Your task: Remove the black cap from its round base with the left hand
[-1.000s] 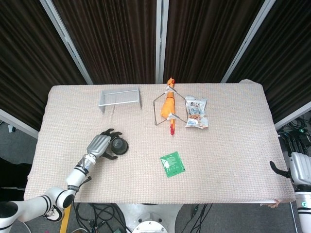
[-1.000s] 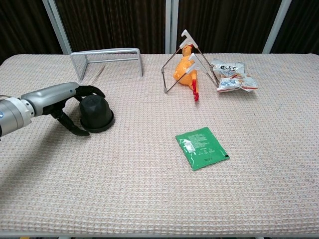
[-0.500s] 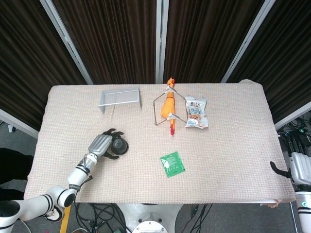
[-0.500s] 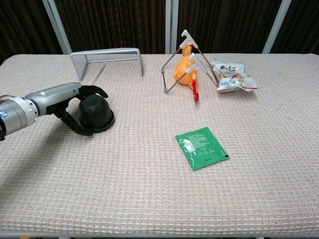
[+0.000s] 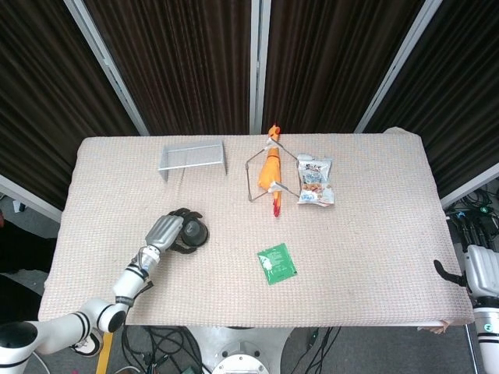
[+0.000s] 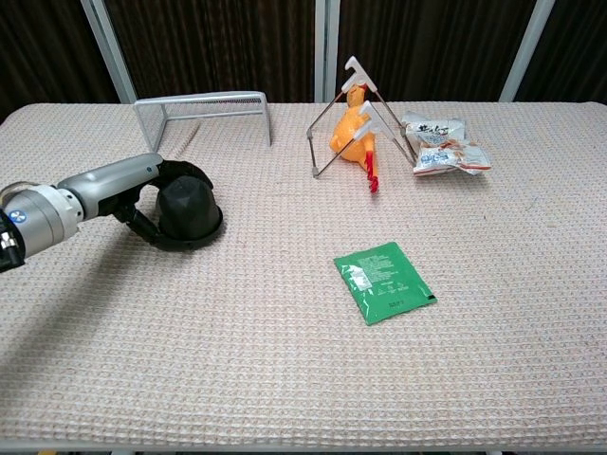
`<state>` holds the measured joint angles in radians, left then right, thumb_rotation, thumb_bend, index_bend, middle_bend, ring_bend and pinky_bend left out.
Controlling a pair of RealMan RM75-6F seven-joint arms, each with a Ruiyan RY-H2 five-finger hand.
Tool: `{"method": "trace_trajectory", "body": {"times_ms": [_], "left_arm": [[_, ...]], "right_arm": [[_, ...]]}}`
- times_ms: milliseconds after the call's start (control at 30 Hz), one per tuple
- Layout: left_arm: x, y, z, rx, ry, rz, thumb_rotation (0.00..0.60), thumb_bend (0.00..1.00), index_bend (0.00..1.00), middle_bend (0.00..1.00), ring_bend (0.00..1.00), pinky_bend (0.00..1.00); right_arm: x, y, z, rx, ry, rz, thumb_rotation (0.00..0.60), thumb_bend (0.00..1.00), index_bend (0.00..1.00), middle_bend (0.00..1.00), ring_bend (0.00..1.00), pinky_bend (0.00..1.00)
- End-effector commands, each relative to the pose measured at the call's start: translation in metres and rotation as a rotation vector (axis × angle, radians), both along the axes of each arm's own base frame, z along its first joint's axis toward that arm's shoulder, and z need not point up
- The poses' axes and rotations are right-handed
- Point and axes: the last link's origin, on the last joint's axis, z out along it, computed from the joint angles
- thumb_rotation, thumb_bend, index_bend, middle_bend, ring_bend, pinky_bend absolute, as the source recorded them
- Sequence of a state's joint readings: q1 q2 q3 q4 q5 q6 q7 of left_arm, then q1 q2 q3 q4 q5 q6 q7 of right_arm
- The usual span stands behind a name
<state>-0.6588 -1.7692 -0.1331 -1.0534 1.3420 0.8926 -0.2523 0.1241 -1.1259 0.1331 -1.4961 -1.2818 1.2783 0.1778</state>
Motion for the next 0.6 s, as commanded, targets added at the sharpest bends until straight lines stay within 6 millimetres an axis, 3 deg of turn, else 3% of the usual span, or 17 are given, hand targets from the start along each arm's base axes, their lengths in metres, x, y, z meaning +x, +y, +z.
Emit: {"method": "trace_trajectory", "body": {"times_ms": [33, 467, 600], "left_arm": [[0.002, 0.001, 0.003, 0.014, -0.014, 0.003, 0.600, 0.27, 0.26, 0.40, 0.19, 0.25], [0.011, 0.012, 0.037, 0.091, -0.027, -0.009, 0.600, 0.32, 0.43, 0.48, 0.29, 0.34], [0.026, 0.025, 0.061, 0.146, -0.007, -0.061, 0.600, 0.32, 0.43, 0.48, 0.29, 0.34]], "right_arm": [[0.000, 0.000, 0.000, -0.001, 0.001, -0.001, 0.600, 0.20, 0.00, 0.00, 0.00, 0.00], [-0.004, 0.001, -0.003, 0.004, -0.010, -0.009, 0.600, 0.20, 0.00, 0.00, 0.00, 0.00], [-0.005, 0.001, -0.002, 0.000, -0.012, -0.007, 0.600, 0.20, 0.00, 0.00, 0.00, 0.00]]}}
